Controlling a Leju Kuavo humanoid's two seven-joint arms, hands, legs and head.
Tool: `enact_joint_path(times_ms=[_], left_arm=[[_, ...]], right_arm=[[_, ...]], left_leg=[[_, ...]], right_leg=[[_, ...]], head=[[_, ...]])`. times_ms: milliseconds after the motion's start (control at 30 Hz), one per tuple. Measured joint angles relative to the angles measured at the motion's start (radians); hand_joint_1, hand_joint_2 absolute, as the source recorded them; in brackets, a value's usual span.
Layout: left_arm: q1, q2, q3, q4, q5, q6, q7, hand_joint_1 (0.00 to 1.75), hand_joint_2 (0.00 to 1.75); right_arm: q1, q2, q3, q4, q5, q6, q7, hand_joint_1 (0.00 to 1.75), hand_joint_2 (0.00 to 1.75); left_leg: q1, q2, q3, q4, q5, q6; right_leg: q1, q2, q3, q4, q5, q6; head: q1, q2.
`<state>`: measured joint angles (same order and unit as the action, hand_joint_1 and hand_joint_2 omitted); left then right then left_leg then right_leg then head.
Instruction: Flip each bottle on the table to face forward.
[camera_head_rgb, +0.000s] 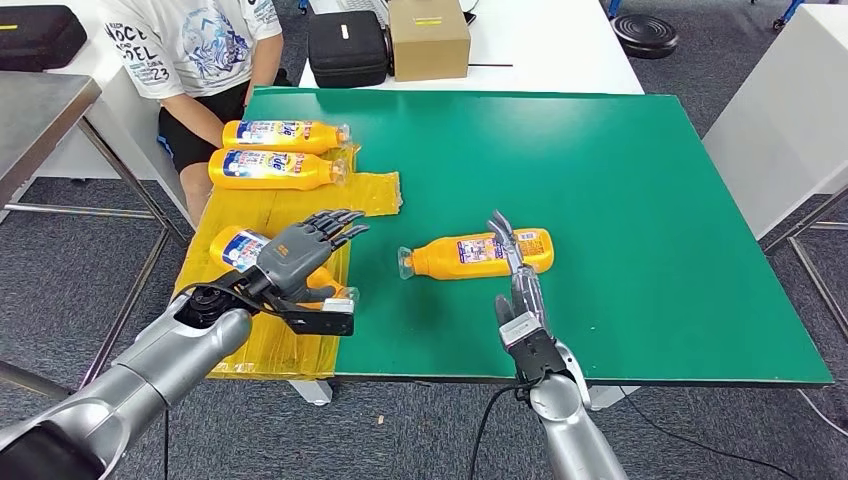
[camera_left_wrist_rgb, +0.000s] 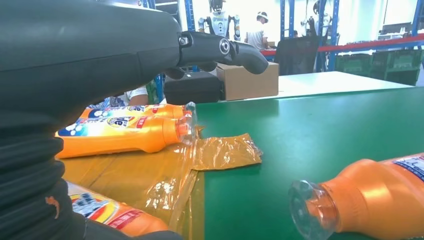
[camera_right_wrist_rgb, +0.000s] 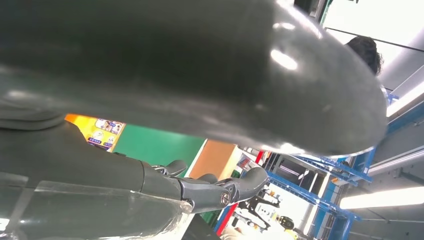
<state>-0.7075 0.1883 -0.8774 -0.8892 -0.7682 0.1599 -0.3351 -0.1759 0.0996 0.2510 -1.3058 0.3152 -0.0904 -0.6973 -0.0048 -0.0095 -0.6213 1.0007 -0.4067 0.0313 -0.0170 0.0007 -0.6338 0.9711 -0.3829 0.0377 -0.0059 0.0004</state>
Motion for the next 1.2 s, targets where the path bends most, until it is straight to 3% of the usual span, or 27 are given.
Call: enact_joint_path(times_ms=[167, 333, 500, 633, 833, 1033, 1200], left_arm=[[0.029, -0.006, 0.034, -0.043, 0.053, 0.072, -0.097, 0.0, 1.75], [0.063, -0.07, 0.085, -0.094, 0.102, 0.199, -0.223, 0.0, 1.75], [0.079, -0.117, 0.139, -0.103, 0.263, 0.215, -0.254, 0.0, 1.75], [0.126, -0.151, 0.252, -0.084, 0.493, 0.235, -0.307, 0.0, 1.75], [0.22, -0.237, 0.406, -0.031, 0.672, 0.249, -0.36, 0.0, 1.75], [0.252, -0.31, 0.439, 0.013, 0.701, 0.265, -0.365, 0.0, 1.75], [0.259, -0.329, 0.446, 0.025, 0.701, 0.272, -0.365, 0.0, 1.75]], right_arm=[[0.0, 0.002, -0.001, 0.0, 0.007, 0.004, 0.0, 0.0, 0.0], [-0.014, 0.017, -0.004, 0.007, 0.025, 0.011, 0.0, 0.0, 0.0], [-0.022, 0.014, -0.021, 0.01, 0.098, -0.015, 0.036, 0.0, 0.0], [-0.051, -0.041, -0.056, 0.042, 0.216, 0.003, 0.148, 0.0, 1.75], [-0.235, -0.174, -0.118, 0.306, 0.456, 0.027, 0.262, 0.0, 1.75], [-0.487, -0.255, -0.098, 0.638, 0.621, 0.11, 0.343, 0.0, 1.75], [-0.604, -0.282, -0.065, 0.783, 0.654, 0.138, 0.356, 0.0, 1.75]], left_leg=[[0.0, 0.0, 0.0, 0.0, 0.0, 0.0], [0.0, 0.0, -0.001, 0.0, 0.0, 0.0], [-0.001, 0.0, 0.0, 0.0, 0.0, 0.0], [-0.001, 0.001, 0.0, 0.0, 0.0, 0.0], [-0.002, -0.001, -0.001, 0.001, 0.001, 0.002], [-0.003, -0.001, -0.001, 0.001, 0.001, 0.003], [-0.003, 0.0, -0.002, 0.001, 0.002, 0.003]], right_leg=[[0.0, 0.0, 0.0, 0.0, 0.0, 0.0], [-0.001, 0.0, 0.0, 0.0, 0.0, 0.0], [-0.001, 0.0, 0.0, 0.0, 0.0, 0.0], [-0.001, 0.0, 0.0, -0.001, 0.0, 0.0], [-0.002, -0.001, 0.0, -0.001, 0.001, 0.002], [-0.004, -0.001, 0.0, -0.001, 0.002, 0.003], [-0.003, -0.001, 0.0, 0.0, 0.002, 0.003]], head=[[0.0, 0.0], [0.0, 0.0], [0.0, 0.0], [0.0, 0.0], [0.0, 0.0], [0.0, 0.0], [0.0, 0.0]])
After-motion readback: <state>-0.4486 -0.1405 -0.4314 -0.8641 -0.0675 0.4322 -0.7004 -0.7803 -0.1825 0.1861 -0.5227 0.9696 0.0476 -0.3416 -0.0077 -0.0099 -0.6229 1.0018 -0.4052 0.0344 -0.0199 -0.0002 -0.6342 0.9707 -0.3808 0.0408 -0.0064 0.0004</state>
